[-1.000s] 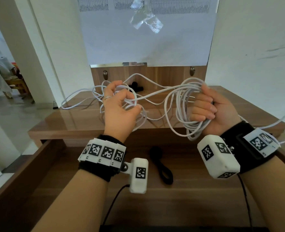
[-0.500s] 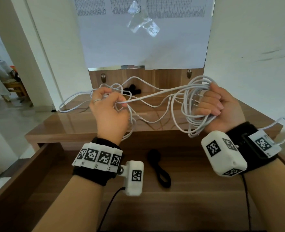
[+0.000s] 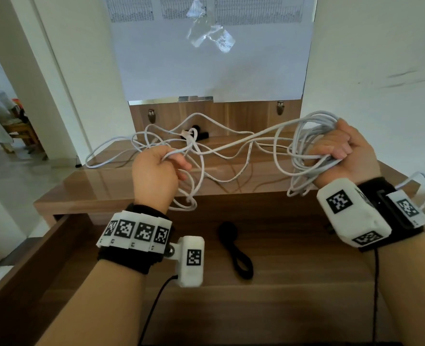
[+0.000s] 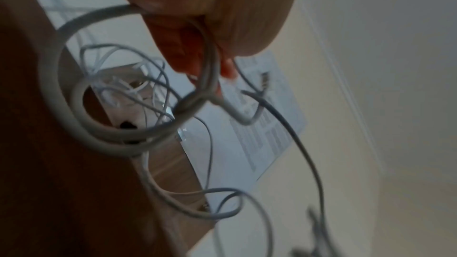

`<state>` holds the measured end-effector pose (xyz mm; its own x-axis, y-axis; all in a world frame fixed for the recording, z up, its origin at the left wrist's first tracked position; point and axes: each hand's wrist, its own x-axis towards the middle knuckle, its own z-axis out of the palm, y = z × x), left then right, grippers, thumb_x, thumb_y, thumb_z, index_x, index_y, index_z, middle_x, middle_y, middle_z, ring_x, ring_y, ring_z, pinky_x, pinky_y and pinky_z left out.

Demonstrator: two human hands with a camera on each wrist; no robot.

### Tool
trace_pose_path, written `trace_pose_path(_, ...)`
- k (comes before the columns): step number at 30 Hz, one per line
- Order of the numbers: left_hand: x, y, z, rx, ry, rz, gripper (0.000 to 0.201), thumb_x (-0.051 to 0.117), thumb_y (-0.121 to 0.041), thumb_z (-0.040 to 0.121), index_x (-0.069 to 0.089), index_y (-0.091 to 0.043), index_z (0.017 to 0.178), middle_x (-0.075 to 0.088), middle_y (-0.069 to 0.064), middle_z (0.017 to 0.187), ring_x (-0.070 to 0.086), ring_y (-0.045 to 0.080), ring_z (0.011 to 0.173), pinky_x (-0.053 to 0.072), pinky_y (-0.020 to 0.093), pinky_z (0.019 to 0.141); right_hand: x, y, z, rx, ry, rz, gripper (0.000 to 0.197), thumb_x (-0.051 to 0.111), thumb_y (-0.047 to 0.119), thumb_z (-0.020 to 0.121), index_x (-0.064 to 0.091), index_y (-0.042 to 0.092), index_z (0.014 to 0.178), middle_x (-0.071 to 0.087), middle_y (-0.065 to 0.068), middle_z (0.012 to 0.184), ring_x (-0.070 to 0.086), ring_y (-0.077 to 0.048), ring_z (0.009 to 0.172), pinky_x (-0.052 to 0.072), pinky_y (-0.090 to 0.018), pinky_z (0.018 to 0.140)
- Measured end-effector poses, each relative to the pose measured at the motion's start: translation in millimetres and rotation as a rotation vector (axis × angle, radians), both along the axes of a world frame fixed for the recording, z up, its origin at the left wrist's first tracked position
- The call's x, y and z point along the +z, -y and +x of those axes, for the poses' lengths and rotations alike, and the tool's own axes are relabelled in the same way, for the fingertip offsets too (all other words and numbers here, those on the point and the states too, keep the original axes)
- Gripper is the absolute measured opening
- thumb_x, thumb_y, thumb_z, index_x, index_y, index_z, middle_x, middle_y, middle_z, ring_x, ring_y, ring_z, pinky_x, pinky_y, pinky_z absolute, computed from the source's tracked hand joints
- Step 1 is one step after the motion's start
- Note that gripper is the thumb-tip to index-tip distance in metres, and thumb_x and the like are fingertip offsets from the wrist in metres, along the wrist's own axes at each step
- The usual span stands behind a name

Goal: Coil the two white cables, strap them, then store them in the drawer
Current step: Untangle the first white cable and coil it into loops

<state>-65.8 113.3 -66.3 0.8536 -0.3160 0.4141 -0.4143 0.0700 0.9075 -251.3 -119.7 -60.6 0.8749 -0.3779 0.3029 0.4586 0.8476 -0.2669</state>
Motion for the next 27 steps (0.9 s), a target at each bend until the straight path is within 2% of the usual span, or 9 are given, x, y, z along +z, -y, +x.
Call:
trace_pose_path(3, 0.1, -2.3, 6.9, -0.027, -0.136, -0.185, 0.041, 0.026, 0.016, 0.082, 0.046, -0.011, 0.058, 0.059, 0.002, 0.053, 0.05, 0.016, 0.046, 0.04, 0.02, 0.042, -1.5, 5.9, -3.5, -0.057, 0.037, 0.131, 0.046, 0.053, 0.014, 0.094, 0.04, 0.01, 0.05, 0.04, -0.005, 0.037, 0.042, -0.021, 0.031, 0.049, -0.03, 0.042)
trace_pose_path(5, 3.0, -5.3, 10.6, -0.097, -0.275, -0.359, 0.047, 0.025, 0.011, 0.085, 0.044, -0.017, 0.053, 0.052, 0.0, 0.052, 0.038, 0.012, 0.042, 0.027, 0.02, 0.037, -4.1, 15.2, -7.7, -0.091, 0.046, 0.188, 0.049, 0.054, 0.012, 0.093, 0.037, 0.011, 0.047, 0.039, -0.003, 0.037, 0.043, -0.02, 0.033, 0.056, -0.032, 0.053)
trace_pose_path(8, 6.5, -8.7, 12.3, -0.144, -0.496, -0.622, 0.044, 0.021, 0.004, 0.089, 0.038, -0.019, 0.055, 0.044, -0.004, 0.049, 0.025, 0.01, 0.039, 0.014, 0.019, 0.039, -4.9, 20.4, -12.0, -0.196, -0.043, 0.04, 0.046, 0.059, 0.009, 0.088, 0.041, 0.013, 0.046, 0.044, 0.0, 0.041, 0.052, -0.019, 0.042, 0.056, -0.037, 0.073)
trace_pose_path(11, 7.2, -13.3, 17.1, -0.167, -0.553, -0.714, 0.038, 0.023, -0.002, 0.091, 0.034, -0.019, 0.06, 0.04, -0.005, 0.051, 0.027, 0.009, 0.036, 0.018, 0.017, 0.038, -6.5, 20.4, -10.1, -0.146, 0.06, 0.099, 0.047, 0.075, -0.005, 0.066, 0.036, 0.016, 0.05, 0.04, 0.001, 0.041, 0.046, -0.018, 0.038, 0.057, -0.037, 0.059)
trace_pose_path(14, 8.3, -18.9, 15.7, -0.307, -0.396, -0.54, 0.032, 0.03, 0.0, 0.085, 0.043, -0.016, 0.061, 0.04, -0.002, 0.052, 0.029, 0.012, 0.04, 0.026, 0.022, 0.037, -6.9, 30.4, -9.6, -0.233, -0.016, 0.027, 0.055, 0.086, -0.002, 0.053, 0.034, 0.015, 0.052, 0.036, 0.002, 0.045, 0.042, -0.015, 0.044, 0.049, -0.023, 0.058)
trace_pose_path(17, 5.9, -14.7, 7.0, -0.458, -0.32, -0.319, 0.037, 0.044, -0.024, 0.097, 0.047, -0.015, 0.062, 0.036, -0.003, 0.054, 0.03, 0.01, 0.041, 0.029, 0.019, 0.037, 2.4, 28.7, -16.2, -0.488, -0.194, 0.031, 0.04, 0.07, 0.01, 0.069, 0.035, 0.014, 0.049, 0.031, 0.003, 0.044, 0.038, -0.015, 0.043, 0.043, -0.02, 0.049)
trace_pose_path(21, 3.8, -8.4, -2.6, -0.29, 0.155, 0.132, 0.053, 0.059, -0.025, 0.096, 0.041, 0.013, 0.063, 0.029, 0.01, 0.052, 0.028, 0.016, 0.042, 0.034, 0.022, 0.048, 19.7, -7.4, -18.1, -0.648, -0.243, 0.016, 0.035, 0.058, 0.02, 0.071, 0.03, 0.023, 0.05, 0.021, 0.006, 0.042, 0.023, -0.011, 0.037, 0.031, -0.017, 0.045)
trace_pose_path(24, 8.7, -8.9, -14.1, -0.362, 0.361, 0.378, 0.053, 0.062, -0.023, 0.095, 0.038, 0.005, 0.055, 0.028, 0.008, 0.05, 0.029, 0.014, 0.043, 0.035, 0.017, 0.053, 18.6, -20.6, -10.1, -0.718, -0.362, -0.154, 0.041, 0.052, 0.024, 0.092, 0.033, 0.023, 0.056, 0.025, 0.008, 0.045, 0.023, -0.011, 0.038, 0.03, -0.02, 0.046)
trace_pose_path(27, 11.7, -7.6, -26.1, -0.497, 0.46, 0.542, 0.052, 0.061, -0.023, 0.095, 0.036, -0.007, 0.052, 0.026, -0.004, 0.047, 0.026, 0.009, 0.042, 0.029, 0.015, 0.048, 14.9, -35.5, -0.4, -0.806, -0.444, -0.411, 0.041, 0.053, 0.027, 0.095, 0.042, 0.02, 0.056, 0.035, 0.004, 0.046, 0.032, -0.013, 0.038, 0.038, -0.024, 0.046)
